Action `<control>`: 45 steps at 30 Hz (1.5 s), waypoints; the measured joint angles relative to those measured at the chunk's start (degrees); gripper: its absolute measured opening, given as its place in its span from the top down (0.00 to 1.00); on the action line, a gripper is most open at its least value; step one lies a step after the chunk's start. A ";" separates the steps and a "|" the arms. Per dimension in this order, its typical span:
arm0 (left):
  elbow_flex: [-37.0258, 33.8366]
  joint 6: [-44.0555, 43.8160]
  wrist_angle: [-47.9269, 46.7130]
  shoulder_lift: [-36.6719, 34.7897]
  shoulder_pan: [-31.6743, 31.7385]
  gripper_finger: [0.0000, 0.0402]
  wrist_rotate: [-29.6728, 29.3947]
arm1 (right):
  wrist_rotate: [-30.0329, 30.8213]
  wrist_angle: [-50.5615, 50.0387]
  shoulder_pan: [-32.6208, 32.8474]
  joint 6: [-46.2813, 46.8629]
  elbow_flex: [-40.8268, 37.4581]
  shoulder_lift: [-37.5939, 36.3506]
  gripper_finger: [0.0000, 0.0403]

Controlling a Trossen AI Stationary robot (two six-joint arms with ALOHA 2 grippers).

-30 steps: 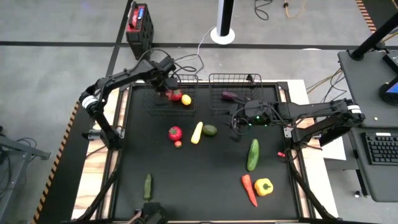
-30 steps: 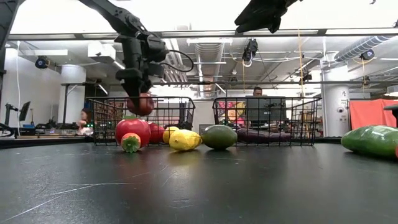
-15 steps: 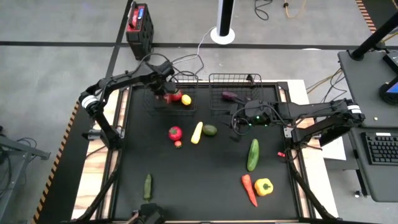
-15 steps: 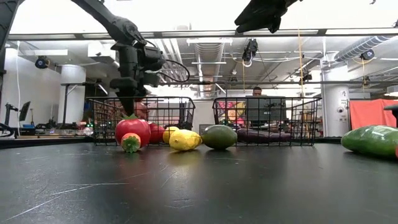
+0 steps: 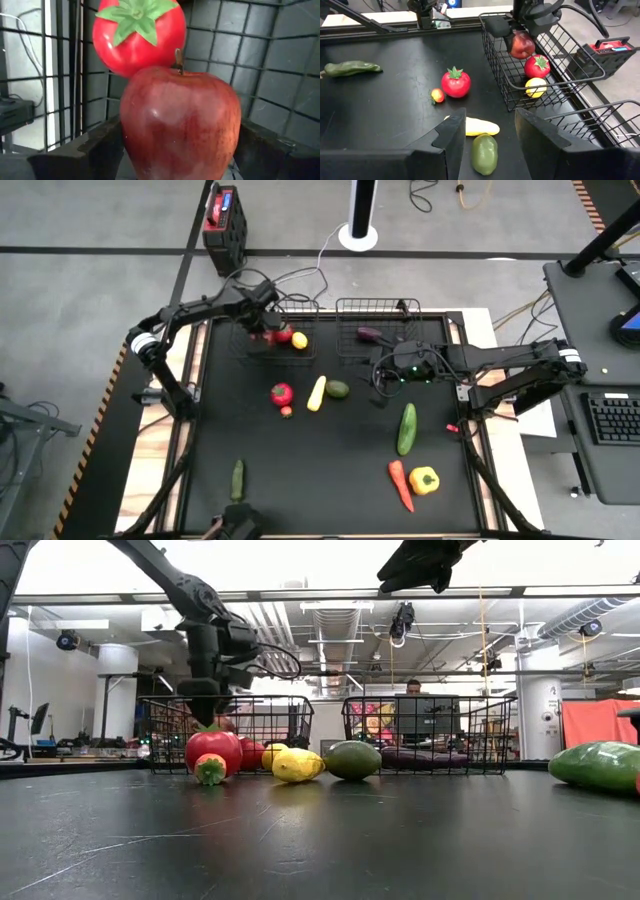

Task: Sort produce into baskets
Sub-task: Put the apple into the left wire basket

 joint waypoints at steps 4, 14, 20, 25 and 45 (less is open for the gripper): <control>-1.19 0.25 2.11 -0.07 0.00 0.27 -0.35 | 0.00 0.00 0.00 -0.02 0.00 0.00 0.60; -1.74 1.84 4.12 -0.07 -0.04 0.27 -1.14 | -0.01 0.00 0.00 -0.29 0.01 0.00 0.60; -4.00 2.70 4.42 -0.07 -0.04 0.27 -3.50 | -0.02 0.00 0.00 -0.28 0.01 0.00 0.60; -5.02 2.76 6.30 -0.07 -0.04 0.27 -4.11 | 0.00 0.00 0.01 -0.39 0.00 0.00 0.60; -4.89 0.77 8.25 -0.07 -0.04 0.18 -4.52 | 0.00 0.02 0.01 -0.83 0.00 0.00 0.60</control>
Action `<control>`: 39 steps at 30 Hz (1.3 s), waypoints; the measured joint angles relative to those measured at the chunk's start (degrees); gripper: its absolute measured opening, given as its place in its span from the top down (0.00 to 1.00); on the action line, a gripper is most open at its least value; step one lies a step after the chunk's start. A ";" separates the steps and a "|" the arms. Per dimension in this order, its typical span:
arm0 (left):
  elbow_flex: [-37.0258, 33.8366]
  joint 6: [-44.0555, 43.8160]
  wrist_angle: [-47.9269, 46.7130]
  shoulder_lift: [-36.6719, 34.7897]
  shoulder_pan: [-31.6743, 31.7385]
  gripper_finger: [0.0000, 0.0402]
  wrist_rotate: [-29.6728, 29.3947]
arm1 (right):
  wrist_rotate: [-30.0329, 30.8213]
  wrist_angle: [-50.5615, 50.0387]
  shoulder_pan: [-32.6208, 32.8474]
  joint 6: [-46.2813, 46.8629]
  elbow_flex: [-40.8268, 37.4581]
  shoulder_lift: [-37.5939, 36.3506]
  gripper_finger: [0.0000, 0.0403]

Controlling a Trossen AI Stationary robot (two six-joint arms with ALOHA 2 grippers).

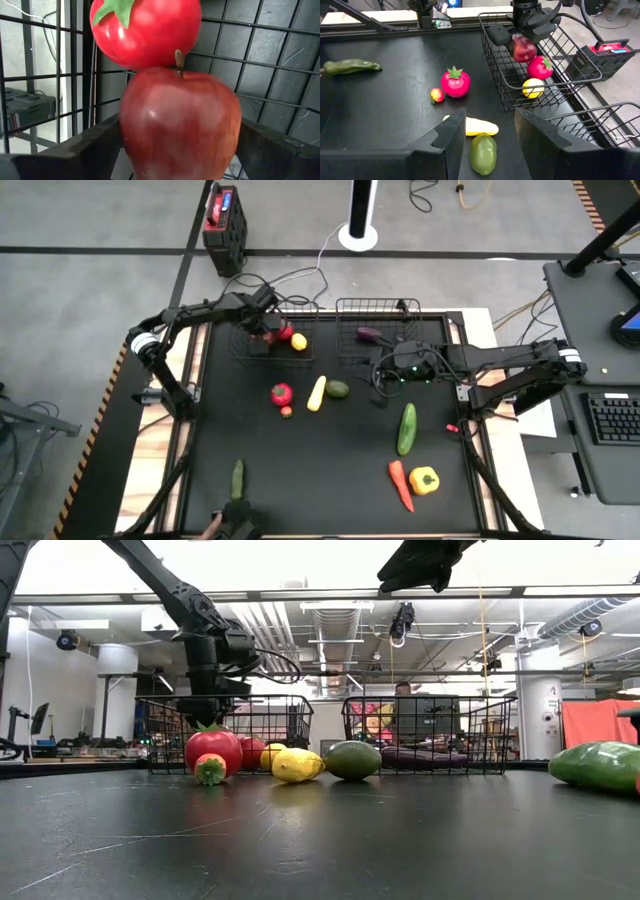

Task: Sort produce into baskets
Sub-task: Put the apple into the left wire basket, then put the cucumber into the right wire basket

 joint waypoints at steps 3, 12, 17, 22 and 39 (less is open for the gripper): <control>0.00 -0.02 0.00 0.00 0.00 0.16 -0.07 | 0.00 0.00 -0.01 0.00 0.00 0.00 0.60; 0.52 -0.74 -0.63 -0.30 -0.24 0.16 -2.21 | 0.00 0.01 0.01 0.00 0.02 0.00 0.60; 5.92 -4.83 -8.51 -2.47 -0.52 0.16 -3.74 | 0.03 0.01 0.00 0.77 0.00 0.00 0.60; 10.05 -9.74 -10.39 -7.85 -1.41 0.16 -1.20 | 1.41 0.01 0.02 4.97 0.00 0.00 0.60; -4.62 -29.03 -0.34 -32.71 -27.01 0.17 0.56 | -3.13 -4.68 0.28 17.15 0.00 0.01 0.60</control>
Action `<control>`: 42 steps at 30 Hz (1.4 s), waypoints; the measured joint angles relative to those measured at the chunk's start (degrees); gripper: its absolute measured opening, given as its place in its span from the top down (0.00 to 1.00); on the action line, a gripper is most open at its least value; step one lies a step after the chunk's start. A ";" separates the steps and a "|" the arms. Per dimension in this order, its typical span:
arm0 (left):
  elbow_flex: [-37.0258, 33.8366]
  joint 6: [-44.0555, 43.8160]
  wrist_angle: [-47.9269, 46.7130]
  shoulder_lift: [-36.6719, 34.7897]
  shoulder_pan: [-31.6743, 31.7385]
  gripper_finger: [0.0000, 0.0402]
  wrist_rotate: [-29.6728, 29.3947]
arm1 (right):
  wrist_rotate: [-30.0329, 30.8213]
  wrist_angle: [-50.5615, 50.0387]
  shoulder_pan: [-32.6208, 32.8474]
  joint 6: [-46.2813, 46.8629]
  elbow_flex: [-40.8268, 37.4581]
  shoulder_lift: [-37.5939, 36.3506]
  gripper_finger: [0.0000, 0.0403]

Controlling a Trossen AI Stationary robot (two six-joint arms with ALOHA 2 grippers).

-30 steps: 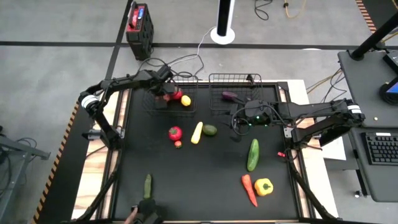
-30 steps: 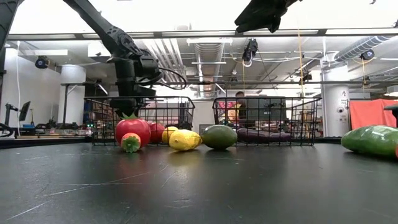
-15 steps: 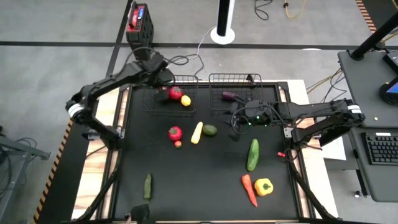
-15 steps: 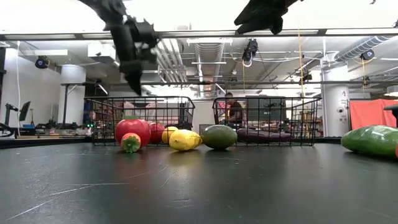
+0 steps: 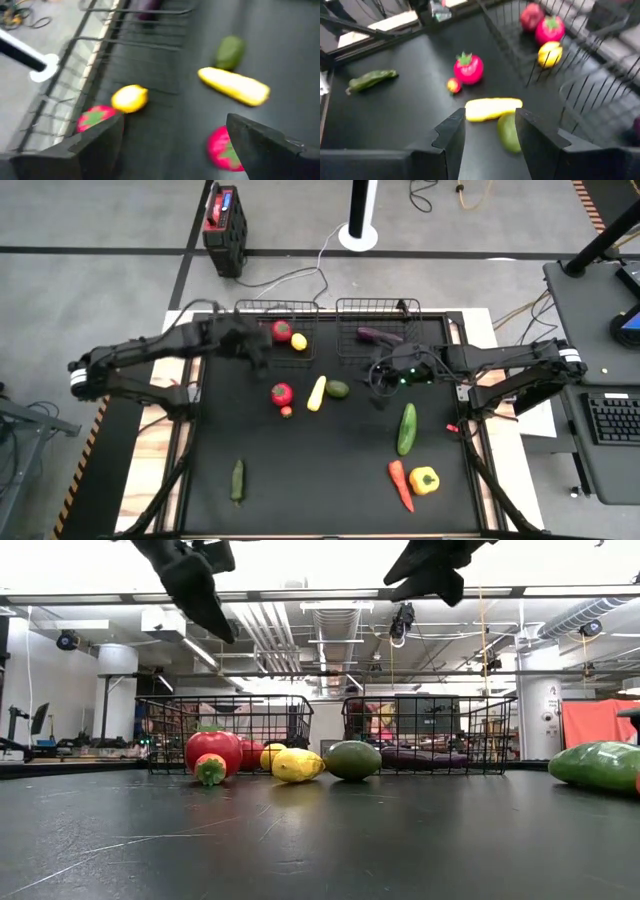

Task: Sort produce into baskets
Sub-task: Put the cucumber into the right wire basket

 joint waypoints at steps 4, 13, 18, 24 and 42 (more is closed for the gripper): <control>-6.02 -4.71 5.23 -2.95 -6.47 0.22 -2.95 | -2.05 -4.53 0.78 5.22 0.00 0.44 0.60; -15.35 -9.69 16.85 -2.94 -14.47 0.33 -8.08 | -5.17 -17.47 5.07 17.35 0.00 2.26 0.60; -16.87 -10.02 23.46 -0.48 -14.85 0.39 -8.06 | -10.26 -24.17 7.08 25.97 0.00 2.33 0.60; -15.08 -9.65 25.70 3.00 -14.87 0.42 -8.08 | -12.25 -35.65 9.17 38.47 0.00 2.24 0.60; -9.24 -6.25 19.00 0.72 -21.73 0.43 -29.57 | -11.90 -45.70 14.05 58.08 -0.55 2.57 0.44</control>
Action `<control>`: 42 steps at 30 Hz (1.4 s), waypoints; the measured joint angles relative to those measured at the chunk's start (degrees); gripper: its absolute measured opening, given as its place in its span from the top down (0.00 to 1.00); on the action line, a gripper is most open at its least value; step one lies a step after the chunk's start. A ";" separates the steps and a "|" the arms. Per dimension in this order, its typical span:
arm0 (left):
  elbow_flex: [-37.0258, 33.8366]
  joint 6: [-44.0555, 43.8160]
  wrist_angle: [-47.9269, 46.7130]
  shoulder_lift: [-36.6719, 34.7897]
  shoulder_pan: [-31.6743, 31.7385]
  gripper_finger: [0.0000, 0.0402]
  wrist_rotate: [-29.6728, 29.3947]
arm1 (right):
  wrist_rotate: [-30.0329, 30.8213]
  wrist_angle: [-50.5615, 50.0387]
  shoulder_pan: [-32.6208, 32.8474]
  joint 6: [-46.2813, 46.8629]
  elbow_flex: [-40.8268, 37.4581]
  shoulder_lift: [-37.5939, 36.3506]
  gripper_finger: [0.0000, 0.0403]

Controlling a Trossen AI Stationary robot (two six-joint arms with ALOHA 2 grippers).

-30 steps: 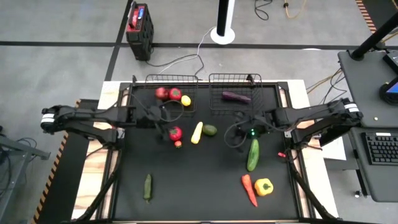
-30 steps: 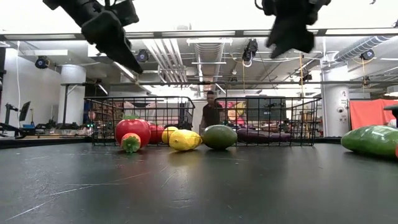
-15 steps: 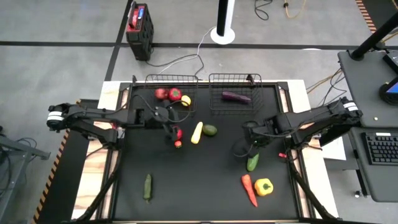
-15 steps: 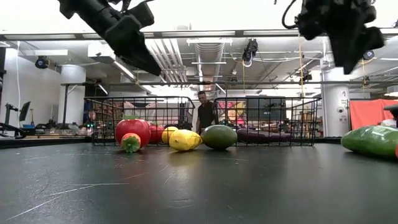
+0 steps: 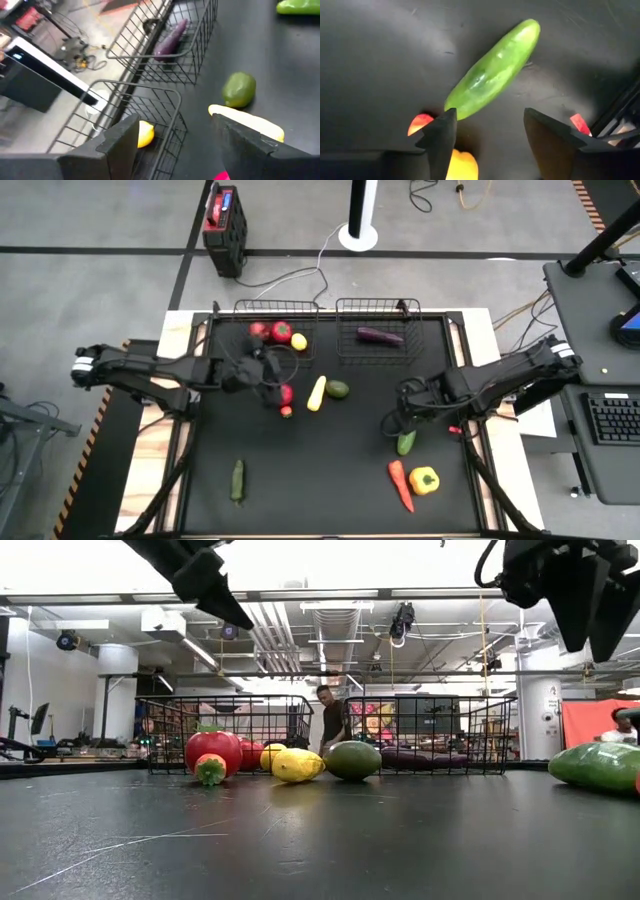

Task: Sort produce into baskets
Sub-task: Put the cucumber into the right wire basket

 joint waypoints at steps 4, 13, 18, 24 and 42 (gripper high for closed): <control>-0.53 0.74 -0.15 -1.76 -2.06 0.43 -0.47 | 0.31 1.43 1.26 5.08 -1.84 0.58 0.37; -3.45 1.09 -0.16 -5.70 -4.33 0.43 -0.49 | -0.15 13.75 1.95 11.07 -10.13 1.63 0.33; -4.23 0.85 -0.13 -6.74 -4.33 0.43 -0.49 | -0.15 13.92 1.95 13.08 -13.80 1.66 0.35; -4.59 1.09 -0.09 -6.75 -4.33 0.43 -0.49 | 0.15 17.95 1.82 13.32 -16.89 1.88 0.34; -4.59 2.33 0.48 -6.67 -4.31 0.42 -0.49 | 3.00 22.57 1.79 11.79 -17.30 11.34 0.36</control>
